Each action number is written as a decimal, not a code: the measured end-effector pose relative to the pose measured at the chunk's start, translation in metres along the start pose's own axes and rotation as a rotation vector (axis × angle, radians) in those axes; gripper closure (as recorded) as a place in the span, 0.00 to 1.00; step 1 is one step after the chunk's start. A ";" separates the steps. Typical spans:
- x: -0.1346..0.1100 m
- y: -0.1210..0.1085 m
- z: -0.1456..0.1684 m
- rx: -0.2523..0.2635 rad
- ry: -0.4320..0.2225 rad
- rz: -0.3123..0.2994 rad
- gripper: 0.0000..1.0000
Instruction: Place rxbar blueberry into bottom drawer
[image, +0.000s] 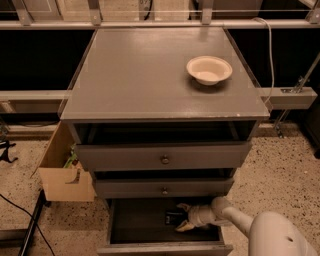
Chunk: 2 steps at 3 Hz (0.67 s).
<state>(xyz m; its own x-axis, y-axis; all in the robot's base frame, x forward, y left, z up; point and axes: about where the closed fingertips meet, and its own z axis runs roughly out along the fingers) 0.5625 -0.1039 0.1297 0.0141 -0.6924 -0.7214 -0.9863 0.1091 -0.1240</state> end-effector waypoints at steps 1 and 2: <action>0.000 0.000 0.000 0.000 0.000 0.000 0.00; 0.000 0.000 0.000 0.000 0.000 0.000 0.00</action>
Offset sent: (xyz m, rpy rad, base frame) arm 0.0000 0.0000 0.0000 0.0000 0.0000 0.0000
